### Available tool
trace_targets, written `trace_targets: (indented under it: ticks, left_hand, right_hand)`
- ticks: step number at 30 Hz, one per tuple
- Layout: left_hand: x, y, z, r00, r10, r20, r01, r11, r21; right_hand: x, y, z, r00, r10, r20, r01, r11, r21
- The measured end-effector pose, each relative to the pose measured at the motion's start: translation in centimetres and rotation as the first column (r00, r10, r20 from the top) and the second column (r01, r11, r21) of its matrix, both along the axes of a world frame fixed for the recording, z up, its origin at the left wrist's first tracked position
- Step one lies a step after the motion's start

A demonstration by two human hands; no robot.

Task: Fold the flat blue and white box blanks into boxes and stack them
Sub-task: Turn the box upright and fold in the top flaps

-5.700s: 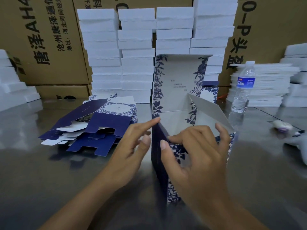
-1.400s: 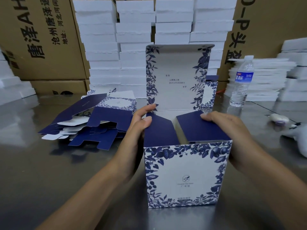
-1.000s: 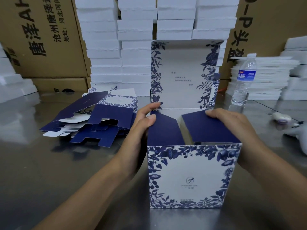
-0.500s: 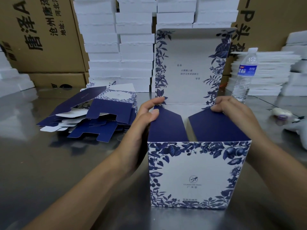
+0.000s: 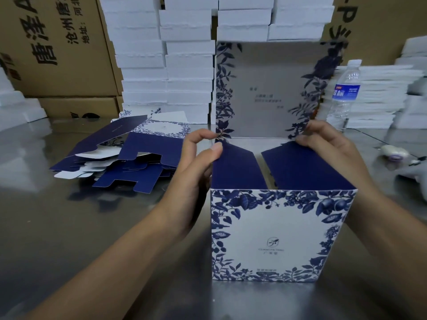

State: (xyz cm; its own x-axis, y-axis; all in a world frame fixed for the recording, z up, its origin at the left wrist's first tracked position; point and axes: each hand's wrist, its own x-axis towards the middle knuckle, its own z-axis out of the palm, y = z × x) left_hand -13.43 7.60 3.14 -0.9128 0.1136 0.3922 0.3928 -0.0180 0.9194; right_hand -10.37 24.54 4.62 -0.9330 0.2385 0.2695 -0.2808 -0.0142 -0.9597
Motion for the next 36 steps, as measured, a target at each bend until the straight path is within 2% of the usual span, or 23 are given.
trace_targets:
  ticks: [2,3,6,7,9,12,13,15,17,18,20,23,26,29,33,36]
  left_hand:
    - [0.7,-0.6,-0.2,0.996,-0.079,0.037,0.071,0.981,0.181]
    - [0.8,-0.7,-0.4,0.997,-0.061,0.041,0.051,0.973,0.224]
    - [2.2,-0.8,-2.1,0.971,-0.116,0.209,0.046,0.949,0.311]
    - [2.3,-0.9,-2.6,0.965,-0.036,0.260,-0.043,0.955,0.293]
    - [2.0,-1.0,-3.2,0.958,0.125,0.258,-0.171,0.972,0.164]
    - [0.8,-1.3,-1.4,0.990,0.111,0.084,-0.109,0.994,-0.028]
    - [0.5,-1.6,-0.9,0.995,0.080,0.057,-0.078,0.996,-0.042]
    - [0.3,-2.3,-0.4,0.996,0.029,0.078,-0.029,1.000,-0.011]
    - [0.8,-2.2,0.1,0.992,0.074,0.105,-0.072,0.997,-0.024]
    - [1.3,-2.1,0.0,0.991,0.072,0.113,-0.075,0.997,0.019]
    - [2.4,-2.4,-0.6,0.993,0.016,0.114,-0.029,0.993,0.117]
    - [2.4,-2.5,-0.6,0.996,0.006,0.090,-0.019,0.990,0.140]
    - [2.0,-2.7,0.2,0.996,0.012,0.090,-0.016,0.999,0.046]
    - [1.8,-2.9,1.2,0.994,0.026,0.103,-0.015,0.995,-0.103]
    - [1.1,-2.3,2.6,0.990,0.040,0.136,-0.008,0.974,-0.227]
    - [0.0,-1.8,3.4,0.976,0.059,0.211,0.008,0.952,-0.307]
  right_hand:
    - [-0.7,0.2,-0.1,1.000,0.015,-0.003,-0.015,0.999,0.036]
    - [-1.1,0.3,-0.2,1.000,0.012,0.011,-0.012,0.999,0.046]
    - [-1.2,0.2,-0.8,0.997,0.075,0.020,-0.073,0.992,-0.108]
    - [-1.1,0.1,-1.0,0.994,0.105,0.009,-0.103,0.986,-0.135]
    - [-1.2,-0.1,-1.2,0.994,0.112,0.003,-0.110,0.984,-0.142]
    - [-1.3,-0.1,-0.7,0.998,0.056,0.020,-0.055,0.995,-0.080]
    - [-1.2,-0.2,-0.6,1.000,0.016,0.010,-0.016,0.999,-0.043]
    - [-0.7,-0.4,-0.4,0.998,-0.049,-0.048,0.053,0.995,0.080]
    - [-0.4,-0.6,-0.1,0.995,-0.044,-0.093,0.059,0.985,0.164]
    - [-0.3,-0.6,0.0,0.995,-0.029,-0.095,0.046,0.982,0.185]
    - [-0.8,-0.4,0.4,0.998,-0.014,-0.062,0.027,0.978,0.205]
    - [-1.4,0.2,1.3,0.998,0.067,0.007,-0.066,0.969,0.236]
    - [-1.8,0.3,2.3,0.982,0.157,0.106,-0.187,0.898,0.398]
    - [-2.1,-0.6,3.5,0.971,0.100,0.216,-0.182,0.897,0.403]
    - [-2.9,-2.2,3.9,0.984,-0.013,0.178,-0.113,0.728,0.676]
    - [-3.1,-2.4,3.7,0.984,0.019,0.179,-0.141,0.702,0.698]
